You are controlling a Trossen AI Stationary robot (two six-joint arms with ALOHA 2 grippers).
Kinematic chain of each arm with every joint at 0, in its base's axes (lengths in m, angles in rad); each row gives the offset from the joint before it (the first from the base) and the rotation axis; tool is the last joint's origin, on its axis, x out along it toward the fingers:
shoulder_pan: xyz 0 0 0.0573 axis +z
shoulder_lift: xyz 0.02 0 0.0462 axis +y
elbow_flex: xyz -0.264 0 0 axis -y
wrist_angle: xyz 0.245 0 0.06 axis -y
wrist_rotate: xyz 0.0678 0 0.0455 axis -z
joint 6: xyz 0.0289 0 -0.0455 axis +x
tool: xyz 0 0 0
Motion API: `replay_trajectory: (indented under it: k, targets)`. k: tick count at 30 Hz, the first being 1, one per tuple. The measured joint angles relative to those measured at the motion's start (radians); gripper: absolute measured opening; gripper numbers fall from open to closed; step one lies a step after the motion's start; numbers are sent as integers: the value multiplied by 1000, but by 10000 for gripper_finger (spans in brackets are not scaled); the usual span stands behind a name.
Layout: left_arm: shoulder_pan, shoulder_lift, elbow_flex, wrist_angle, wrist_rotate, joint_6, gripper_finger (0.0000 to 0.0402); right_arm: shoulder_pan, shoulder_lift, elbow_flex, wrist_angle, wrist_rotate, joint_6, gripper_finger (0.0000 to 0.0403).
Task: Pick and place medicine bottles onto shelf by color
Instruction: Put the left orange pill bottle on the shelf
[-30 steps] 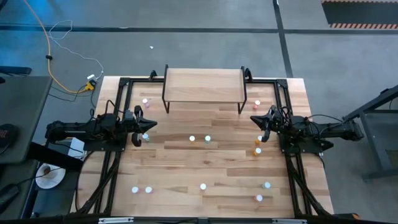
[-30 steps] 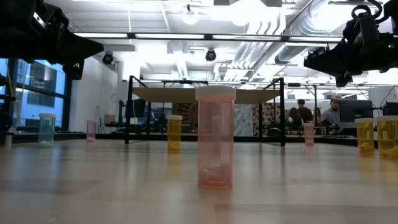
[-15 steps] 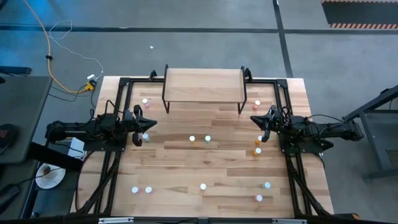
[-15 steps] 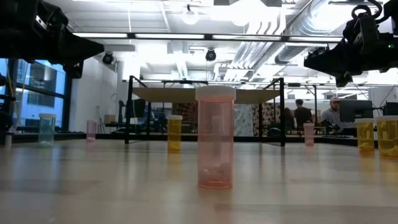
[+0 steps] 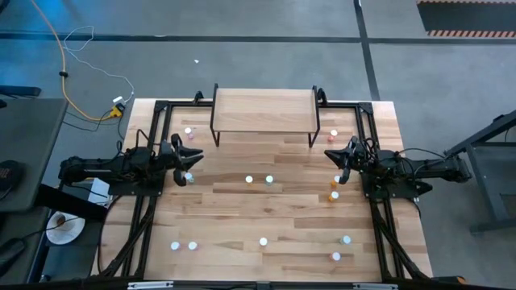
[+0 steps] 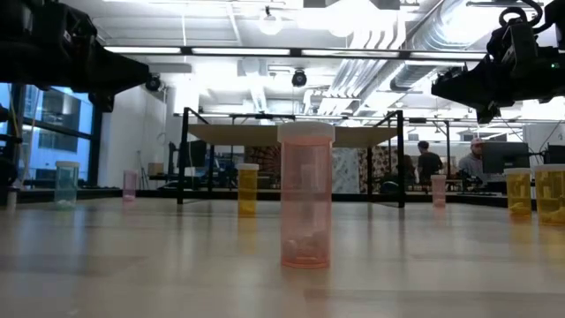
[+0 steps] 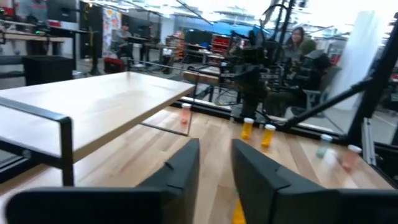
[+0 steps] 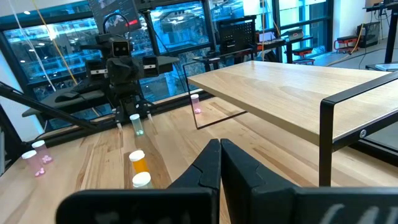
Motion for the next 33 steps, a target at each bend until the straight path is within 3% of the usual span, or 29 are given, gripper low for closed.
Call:
replay_trajectory:
  k: [7, 11, 17, 24, 29, 33]
  targets:
    - [0, 0, 0, 1, -28, -10, 191, 0, 0, 0, 0, 0, 0, 0]
    - [0, 0, 0, 1, -27, -8, 224, 0, 0, 0, 0, 0, 0, 0]
    - [0, 0, 0, 11, -27, -27, 232, 0, 0, 0, 0, 0, 0, 0]
    - [0, 2, 0, 192, 29, 23, 232, 0, 0, 0, 0, 0, 0, 0]
    - [0, 46, 0, 307, 32, 74, 232, 0, 0, 0, 0, 0, 0, 0]
    - [0, 102, 31, 309, 31, 79, 232, 0, 0, 0, 0, 0, 0, 0]
